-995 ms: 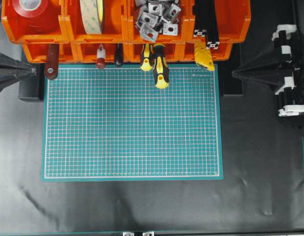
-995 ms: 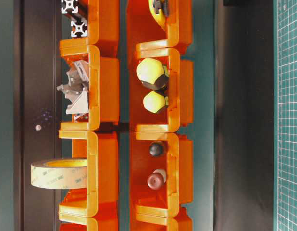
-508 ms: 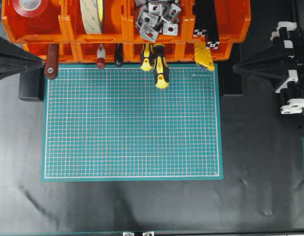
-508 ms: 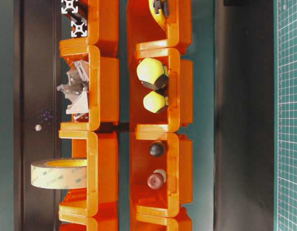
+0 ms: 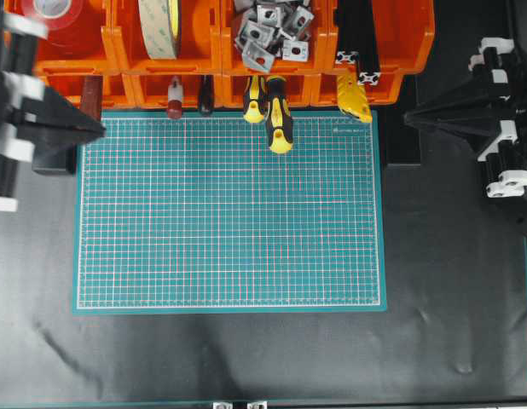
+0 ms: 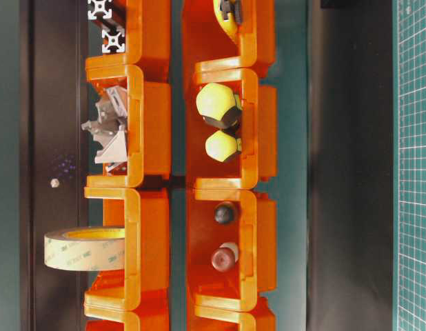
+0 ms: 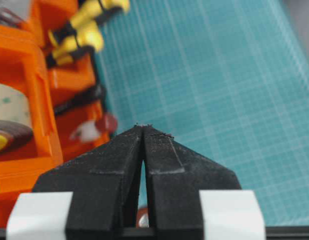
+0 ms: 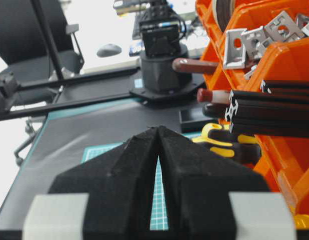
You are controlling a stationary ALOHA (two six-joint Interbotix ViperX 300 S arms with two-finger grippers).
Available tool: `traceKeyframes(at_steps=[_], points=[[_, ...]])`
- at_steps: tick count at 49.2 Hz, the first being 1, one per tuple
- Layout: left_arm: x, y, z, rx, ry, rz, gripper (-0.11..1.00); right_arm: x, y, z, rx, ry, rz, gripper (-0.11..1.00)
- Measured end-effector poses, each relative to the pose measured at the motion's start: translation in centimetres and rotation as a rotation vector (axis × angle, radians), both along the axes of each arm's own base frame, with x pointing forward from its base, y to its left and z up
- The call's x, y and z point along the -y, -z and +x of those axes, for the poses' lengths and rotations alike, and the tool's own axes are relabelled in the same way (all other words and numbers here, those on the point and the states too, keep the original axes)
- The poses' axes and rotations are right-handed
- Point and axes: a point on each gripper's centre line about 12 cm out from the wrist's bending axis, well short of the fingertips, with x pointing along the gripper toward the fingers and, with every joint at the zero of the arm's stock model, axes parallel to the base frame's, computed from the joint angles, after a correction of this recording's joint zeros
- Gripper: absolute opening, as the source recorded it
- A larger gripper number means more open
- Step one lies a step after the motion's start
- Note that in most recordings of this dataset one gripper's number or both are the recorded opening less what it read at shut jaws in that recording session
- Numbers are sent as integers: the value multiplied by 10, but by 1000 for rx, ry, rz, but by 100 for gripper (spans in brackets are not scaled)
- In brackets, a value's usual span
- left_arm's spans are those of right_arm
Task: Pick red screwdriver from container rack with left arm.
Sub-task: 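Swing the left gripper over the mat toward the red-capped screwdriver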
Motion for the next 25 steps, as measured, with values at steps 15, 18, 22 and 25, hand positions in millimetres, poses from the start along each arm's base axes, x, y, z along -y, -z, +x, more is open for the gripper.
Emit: traceKeyframes(at_steps=[15,18,22,25], points=[[27,16,24,-39,-110,267,0,0,-1,0,3,0,-2,0],[38,27,30,-43,-171,331,0,0,-1,0,5,0,1,0],[52,41,36,-44,-236,406,0,-1,-1,0,3,-4,0,0],[61,53,41,-54,-277,440,0,-1,-1,-1,5,-7,1,0]])
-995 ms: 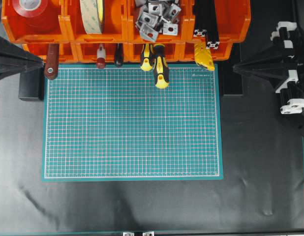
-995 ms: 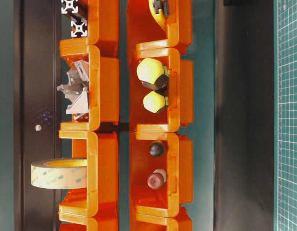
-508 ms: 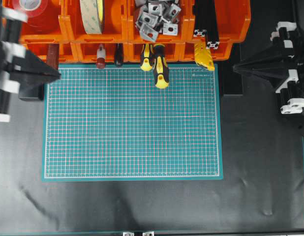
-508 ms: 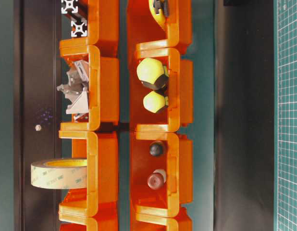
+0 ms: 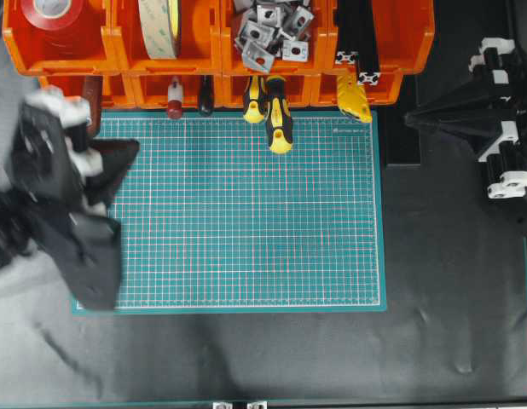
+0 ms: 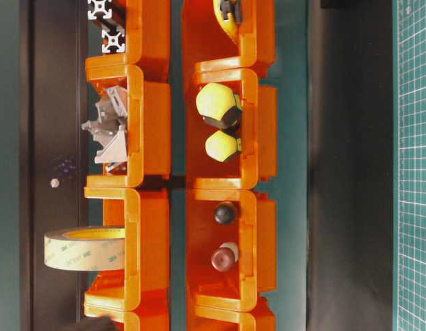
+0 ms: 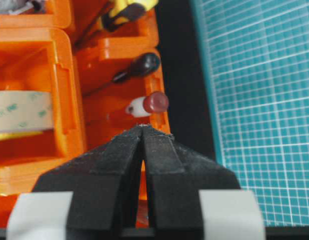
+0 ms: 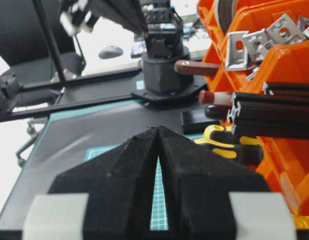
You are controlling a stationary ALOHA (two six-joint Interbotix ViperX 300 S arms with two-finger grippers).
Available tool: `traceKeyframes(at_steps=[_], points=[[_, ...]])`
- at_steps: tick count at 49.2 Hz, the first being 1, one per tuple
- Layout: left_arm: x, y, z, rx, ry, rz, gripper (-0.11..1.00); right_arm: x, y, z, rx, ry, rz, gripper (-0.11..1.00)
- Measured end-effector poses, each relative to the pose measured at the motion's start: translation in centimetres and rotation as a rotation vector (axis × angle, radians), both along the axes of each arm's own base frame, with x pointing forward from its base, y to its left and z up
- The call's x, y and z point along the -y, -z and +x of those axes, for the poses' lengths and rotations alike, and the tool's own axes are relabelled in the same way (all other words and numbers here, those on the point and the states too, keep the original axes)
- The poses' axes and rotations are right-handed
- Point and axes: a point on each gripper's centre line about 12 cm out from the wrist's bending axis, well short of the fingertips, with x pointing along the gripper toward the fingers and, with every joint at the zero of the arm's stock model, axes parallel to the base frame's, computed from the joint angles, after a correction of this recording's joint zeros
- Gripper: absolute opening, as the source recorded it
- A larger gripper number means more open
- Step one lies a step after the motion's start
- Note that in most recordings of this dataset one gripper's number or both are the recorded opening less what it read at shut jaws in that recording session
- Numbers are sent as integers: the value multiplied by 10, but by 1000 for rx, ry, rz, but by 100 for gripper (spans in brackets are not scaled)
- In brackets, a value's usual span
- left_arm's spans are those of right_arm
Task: Pick red screwdriver from container rack with left arm.
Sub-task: 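Swing the left gripper over the mat toward the red-capped screwdriver, then lower the open left gripper onto the red screwdriver cap and close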
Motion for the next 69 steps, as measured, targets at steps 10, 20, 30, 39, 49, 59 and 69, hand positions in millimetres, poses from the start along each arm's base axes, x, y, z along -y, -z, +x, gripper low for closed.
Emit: traceKeyframes(at_steps=[10,20,30,39,49,59,69], points=[[18,42,18,-68,-44,58,0,0,0,0,0,-2,-3,0],[4,55,29,-121,-72,94,0,-1,10,-2,-40,-4,-6,0],[-5,56,39,-122,-22,79,0,-2,24,-7,-98,-10,-5,0],[-15,59,45,-135,-41,85,0,-3,28,-12,-104,-18,-7,0],[-18,59,47,-139,-48,88,11,-4,34,-15,-116,-22,-7,0],[-19,59,46,-136,-58,85,67,-5,36,-17,-118,-31,-6,0],[-30,63,47,-144,-78,83,86,-7,36,-17,-120,-42,-7,0]])
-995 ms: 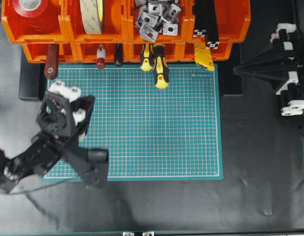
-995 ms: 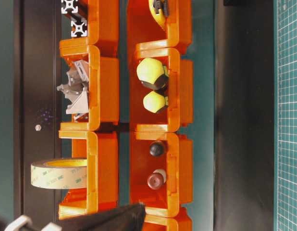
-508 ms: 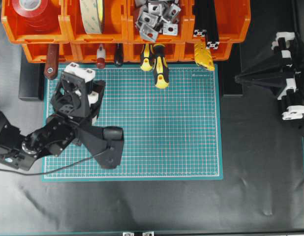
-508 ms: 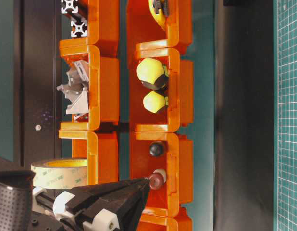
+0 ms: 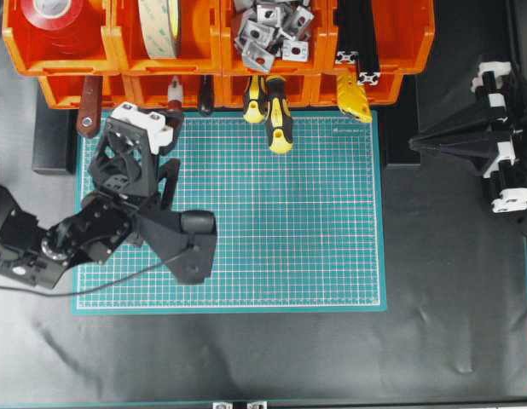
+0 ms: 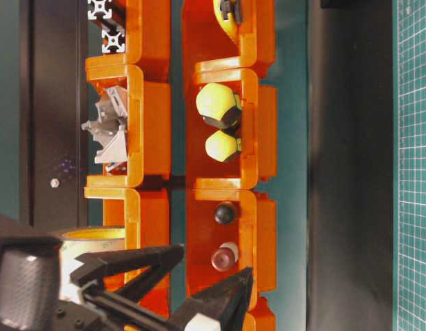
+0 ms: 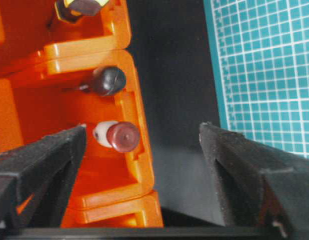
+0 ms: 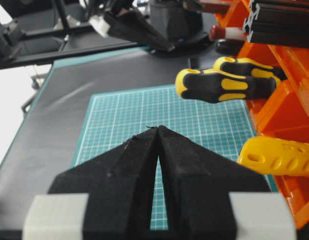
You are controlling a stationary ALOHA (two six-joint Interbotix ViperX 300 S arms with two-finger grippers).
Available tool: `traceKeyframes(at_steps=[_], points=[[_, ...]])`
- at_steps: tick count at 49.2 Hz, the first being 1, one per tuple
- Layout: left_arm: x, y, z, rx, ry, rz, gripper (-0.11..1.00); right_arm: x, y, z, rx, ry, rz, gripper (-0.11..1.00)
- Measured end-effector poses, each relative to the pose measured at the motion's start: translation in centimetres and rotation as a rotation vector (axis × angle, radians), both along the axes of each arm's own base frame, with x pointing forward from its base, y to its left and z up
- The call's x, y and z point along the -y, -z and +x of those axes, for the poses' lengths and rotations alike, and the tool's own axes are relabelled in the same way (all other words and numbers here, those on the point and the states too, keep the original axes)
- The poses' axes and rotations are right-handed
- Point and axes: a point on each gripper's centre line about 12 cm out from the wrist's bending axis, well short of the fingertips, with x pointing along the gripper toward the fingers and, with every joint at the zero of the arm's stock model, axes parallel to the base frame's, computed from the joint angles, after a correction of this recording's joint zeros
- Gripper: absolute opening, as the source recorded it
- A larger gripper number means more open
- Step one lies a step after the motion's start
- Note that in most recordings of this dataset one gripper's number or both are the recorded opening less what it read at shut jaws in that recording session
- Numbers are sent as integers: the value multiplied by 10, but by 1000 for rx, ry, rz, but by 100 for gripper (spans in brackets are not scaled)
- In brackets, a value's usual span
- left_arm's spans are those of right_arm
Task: Pick red screwdriver from container rack with left arm.
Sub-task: 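Lower the open left gripper onto the red screwdriver cap and close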
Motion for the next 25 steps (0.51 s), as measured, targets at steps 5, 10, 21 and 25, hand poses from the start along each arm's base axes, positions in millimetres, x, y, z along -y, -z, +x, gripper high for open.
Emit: traceKeyframes(at_steps=[5,10,21,25], points=[[-10,5,1,-2,-8,-9,86,-1,0,0,-2,-8,1,0],[-23,10,0,-7,-28,-15,86,-2,0,0,0,-12,1,0],[-40,11,-4,-6,-62,-20,86,-5,0,0,0,-27,2,0],[-40,11,-5,0,-51,-27,86,-5,0,0,0,-27,2,0]])
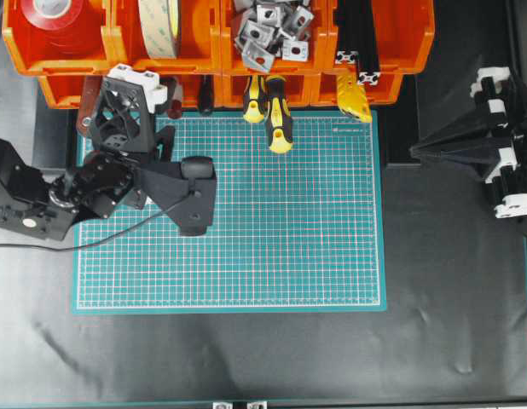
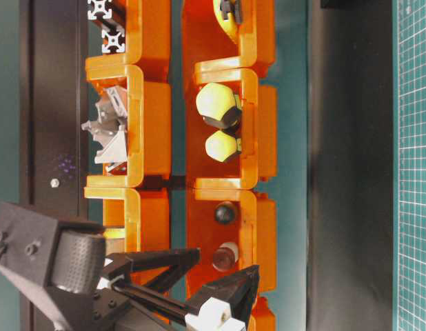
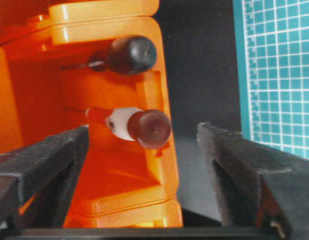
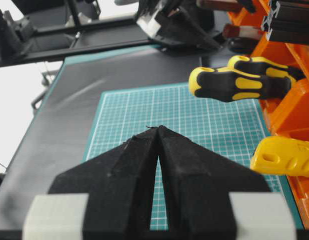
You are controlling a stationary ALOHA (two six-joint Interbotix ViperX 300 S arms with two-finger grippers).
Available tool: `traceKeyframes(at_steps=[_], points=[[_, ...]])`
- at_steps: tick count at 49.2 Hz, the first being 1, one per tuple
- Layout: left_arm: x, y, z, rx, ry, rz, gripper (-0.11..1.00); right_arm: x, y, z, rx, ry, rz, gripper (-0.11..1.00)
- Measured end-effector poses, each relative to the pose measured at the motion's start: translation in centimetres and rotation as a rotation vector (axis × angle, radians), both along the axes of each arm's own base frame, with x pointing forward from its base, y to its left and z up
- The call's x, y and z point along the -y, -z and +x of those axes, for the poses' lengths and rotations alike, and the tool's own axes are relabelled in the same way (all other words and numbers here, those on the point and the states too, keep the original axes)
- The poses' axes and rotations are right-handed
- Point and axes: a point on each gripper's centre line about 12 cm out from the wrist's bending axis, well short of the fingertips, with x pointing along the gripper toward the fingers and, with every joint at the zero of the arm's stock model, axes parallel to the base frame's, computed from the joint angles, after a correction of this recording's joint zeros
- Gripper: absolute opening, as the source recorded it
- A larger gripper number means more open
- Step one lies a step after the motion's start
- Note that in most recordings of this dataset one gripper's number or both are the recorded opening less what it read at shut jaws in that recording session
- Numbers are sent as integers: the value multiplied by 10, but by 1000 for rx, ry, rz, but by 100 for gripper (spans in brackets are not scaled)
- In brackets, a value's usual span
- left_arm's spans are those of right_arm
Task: Pick red screwdriver from container rack with left arm.
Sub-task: 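Lower the open left gripper onto the red screwdriver cap and close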
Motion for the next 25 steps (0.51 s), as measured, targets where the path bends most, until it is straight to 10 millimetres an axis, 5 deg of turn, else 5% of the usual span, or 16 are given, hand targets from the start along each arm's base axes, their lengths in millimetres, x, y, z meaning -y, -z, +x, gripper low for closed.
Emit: traceKeyframes(at_steps=[17,25], points=[[1,1,1,6,12,-8,84,-1,0,0,2,-5,0,0],[0,1,1,8,10,-9,74,-1,0,0,2,-6,0,0]])
